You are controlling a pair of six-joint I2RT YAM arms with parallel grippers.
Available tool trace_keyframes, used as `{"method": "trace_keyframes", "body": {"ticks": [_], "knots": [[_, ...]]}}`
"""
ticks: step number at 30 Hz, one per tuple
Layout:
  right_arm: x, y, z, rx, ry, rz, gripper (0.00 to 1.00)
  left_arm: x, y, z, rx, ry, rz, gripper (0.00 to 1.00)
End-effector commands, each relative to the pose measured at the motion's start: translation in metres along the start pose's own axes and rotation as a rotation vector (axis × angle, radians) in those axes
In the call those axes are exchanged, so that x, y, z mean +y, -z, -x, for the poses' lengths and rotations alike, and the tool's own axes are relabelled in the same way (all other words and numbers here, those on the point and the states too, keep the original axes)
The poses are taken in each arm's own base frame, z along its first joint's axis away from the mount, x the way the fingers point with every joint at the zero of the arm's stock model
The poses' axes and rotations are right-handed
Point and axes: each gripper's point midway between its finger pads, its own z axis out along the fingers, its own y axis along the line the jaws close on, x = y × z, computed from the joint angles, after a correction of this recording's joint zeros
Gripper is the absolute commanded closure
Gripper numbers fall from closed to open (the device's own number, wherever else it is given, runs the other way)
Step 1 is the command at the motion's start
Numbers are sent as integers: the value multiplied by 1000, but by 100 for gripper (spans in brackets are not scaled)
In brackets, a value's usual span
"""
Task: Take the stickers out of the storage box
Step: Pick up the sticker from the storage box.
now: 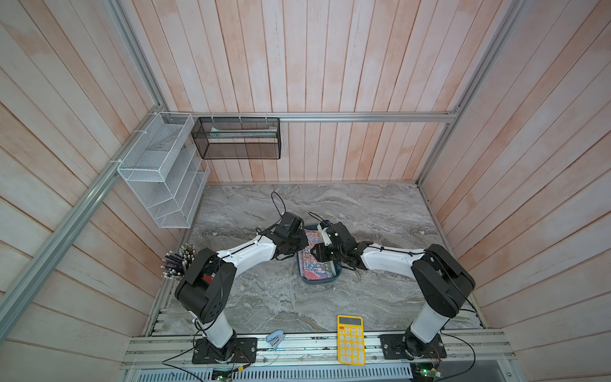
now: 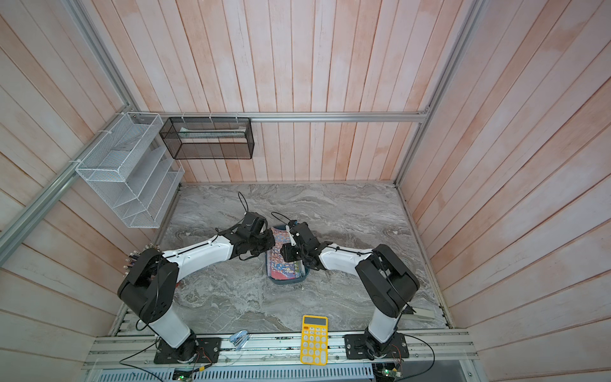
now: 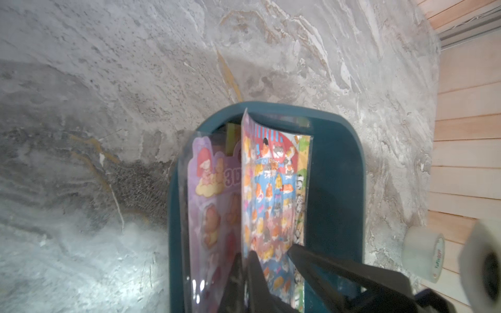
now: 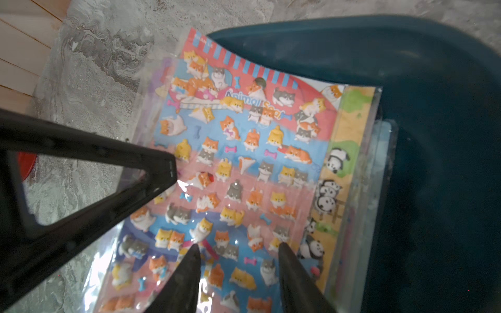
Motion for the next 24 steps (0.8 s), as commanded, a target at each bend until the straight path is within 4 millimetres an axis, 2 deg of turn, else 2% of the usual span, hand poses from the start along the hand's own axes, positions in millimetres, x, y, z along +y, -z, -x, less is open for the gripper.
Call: {"method": "trace_keyframes", "body": {"ticks": [1,6,11,16,20,24], "knots": [[3,6,-1,8,18,-4,53,-20,9,10,-27,-25,-42,100],[10,40,33,-101,64,-40,53,-38,32,26,-94,-62,-89,100],[13,93,71,-255,104,-83,52,-61,67,48,-190,-118,-149,100],[15,135,92,-355,136,-78,47,-81,98,65,-249,-172,-219,100],[17,152,100,-376,148,-15,39,-89,117,73,-277,-195,-273,100],[18,160,104,-376,138,60,30,-95,137,79,-300,-209,-341,100]]}}
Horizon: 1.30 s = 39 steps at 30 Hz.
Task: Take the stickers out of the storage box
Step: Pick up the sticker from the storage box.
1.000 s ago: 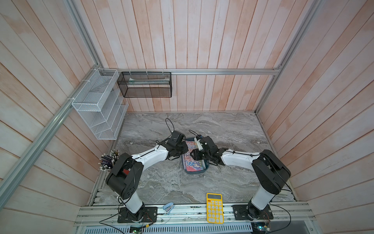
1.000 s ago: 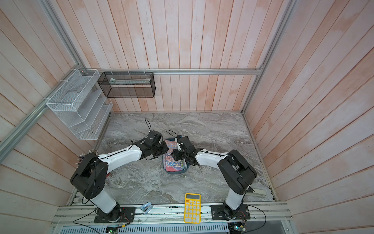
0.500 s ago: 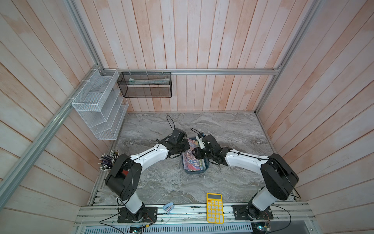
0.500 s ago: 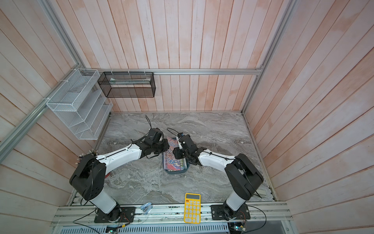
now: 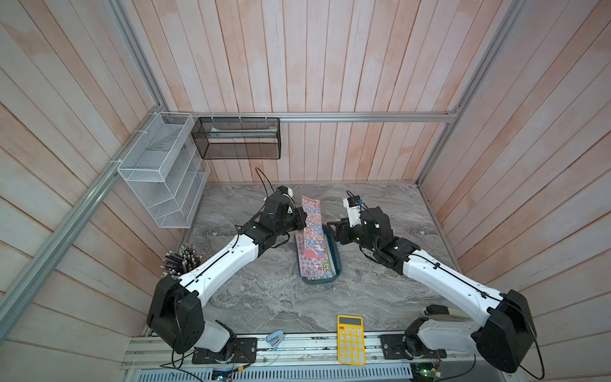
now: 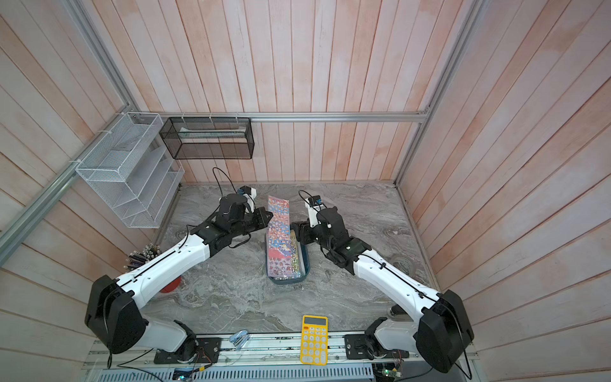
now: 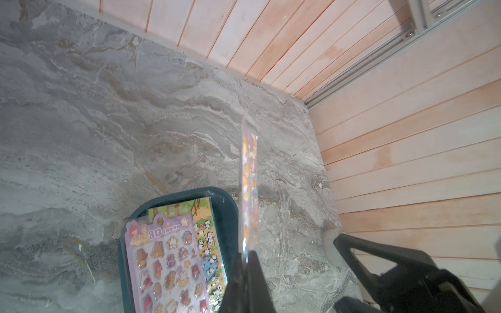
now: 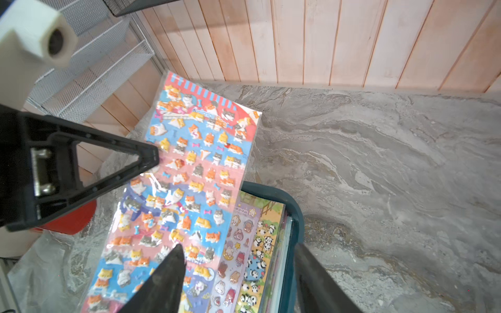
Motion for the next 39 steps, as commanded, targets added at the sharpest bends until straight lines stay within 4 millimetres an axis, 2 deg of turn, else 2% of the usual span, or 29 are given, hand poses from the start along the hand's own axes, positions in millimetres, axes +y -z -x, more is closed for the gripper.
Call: {"method": "trace_keyframes", "body": {"ticks": [1,9,17,26,30,37,39], "knots": [[8,6,2,21,-1,89,27,-18,18,15,-34,-34,-105,100],[21,3,7,16,-49,233,21,-25,35,20,-23,-38,-217,100],[36,-9,5,41,-98,373,27,-37,42,14,7,-45,-293,100],[42,-11,7,32,-143,468,32,-45,47,12,25,-17,-378,100],[50,-9,7,34,-167,539,44,-45,49,14,23,2,-399,100],[60,-10,4,46,-222,629,97,-41,47,11,31,23,-412,100],[60,-11,3,49,-227,634,100,-39,47,11,29,26,-410,100]]}}
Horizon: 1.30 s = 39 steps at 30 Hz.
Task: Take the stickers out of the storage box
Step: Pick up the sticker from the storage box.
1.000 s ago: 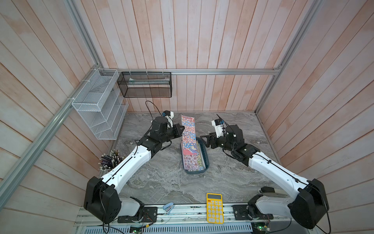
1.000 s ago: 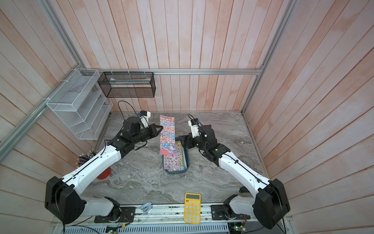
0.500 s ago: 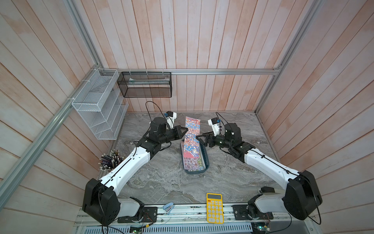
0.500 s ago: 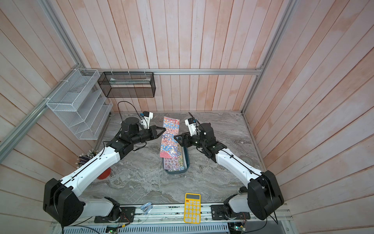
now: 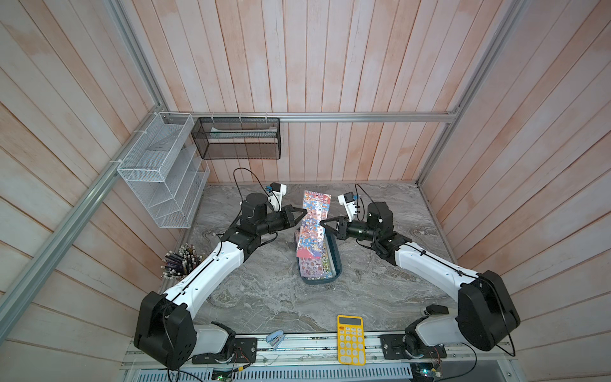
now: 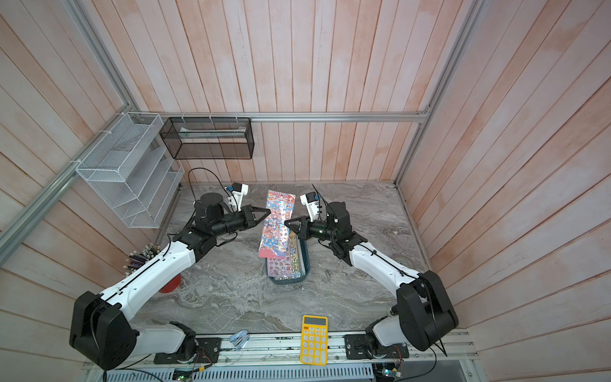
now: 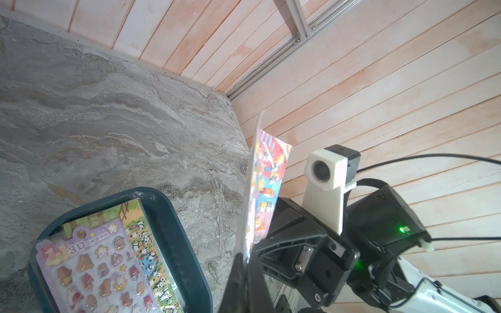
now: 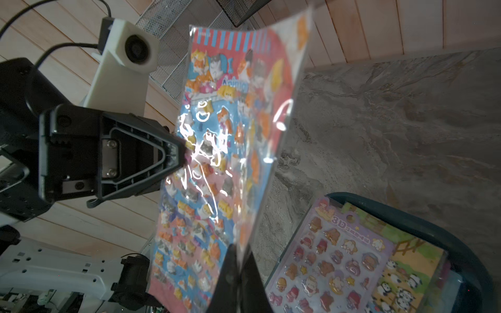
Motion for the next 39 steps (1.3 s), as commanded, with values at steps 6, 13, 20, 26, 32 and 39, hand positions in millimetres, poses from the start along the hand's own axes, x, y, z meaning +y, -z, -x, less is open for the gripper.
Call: {"method": "trace_keyframes", "body": {"ticks": [6,13,20,26,32,39], "knots": [[9,0,5,-9,18,40,100,-6,7,3,-21,-9,-32,72],[12,1,14,-20,36,31,100,-2,16,-1,-39,4,-32,40],[13,-3,21,-21,30,46,100,17,17,-20,-10,40,7,28],[12,-8,23,-10,18,57,100,16,14,-25,7,66,-31,68],[6,-9,20,-3,8,35,100,16,8,-17,12,71,-15,100],[-2,-4,29,-13,60,-70,50,31,14,-6,-7,58,71,100]]}}
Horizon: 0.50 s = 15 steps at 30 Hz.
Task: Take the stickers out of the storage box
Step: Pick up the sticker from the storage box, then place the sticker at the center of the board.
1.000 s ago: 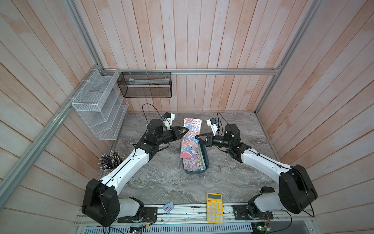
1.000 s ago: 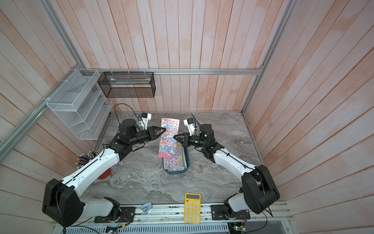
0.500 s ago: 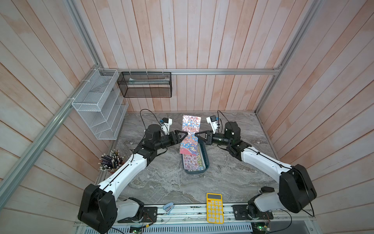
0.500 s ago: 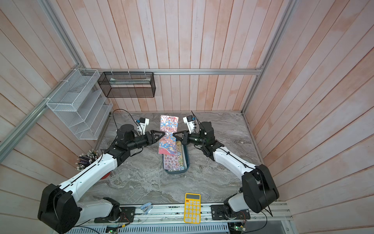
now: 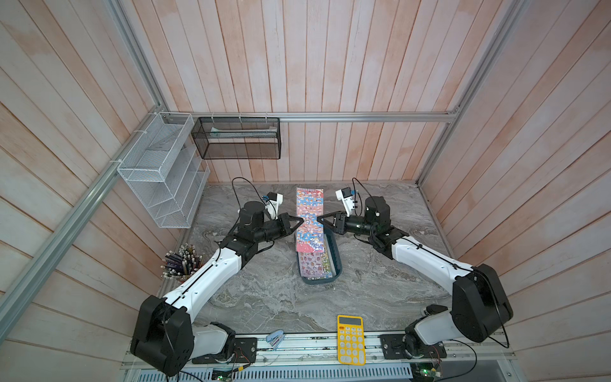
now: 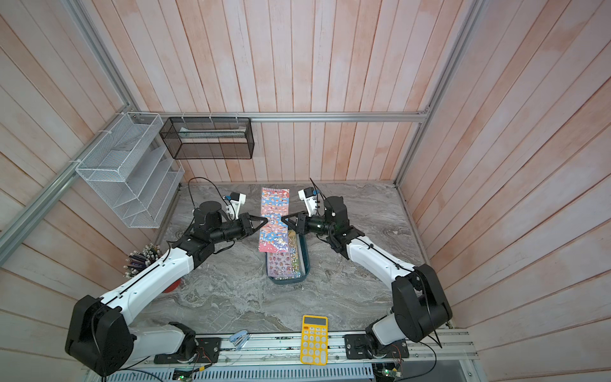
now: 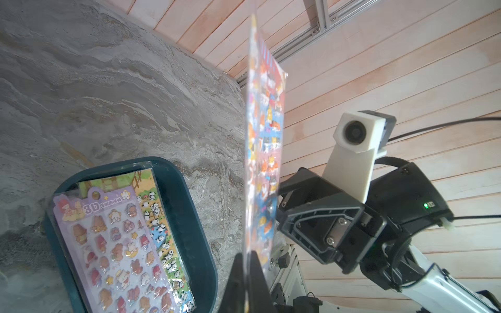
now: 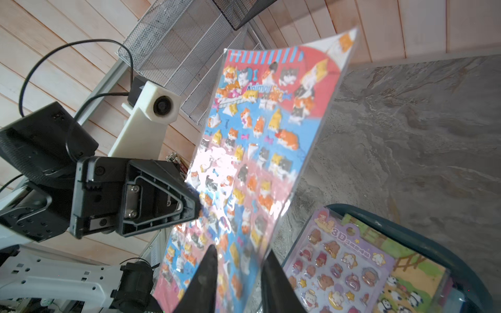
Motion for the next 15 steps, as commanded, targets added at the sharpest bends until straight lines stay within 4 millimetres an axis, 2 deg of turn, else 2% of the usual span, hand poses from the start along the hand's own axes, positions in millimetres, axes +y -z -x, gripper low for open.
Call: {"method": "trace_keyframes", "body": {"ticks": [1,3,4,10,15], "knots": [[4,7,15,-22,64,-56,44,9,7,17,-40,-19,49,100],[1,10,18,-30,81,-93,33,18,13,24,-57,-11,73,100],[-1,12,20,-36,89,-117,3,26,17,29,-67,-4,99,100],[-14,31,23,-63,144,-266,1,74,37,54,-109,-10,267,100],[-26,45,16,-62,176,-363,0,103,55,71,-160,-34,368,100]]}}
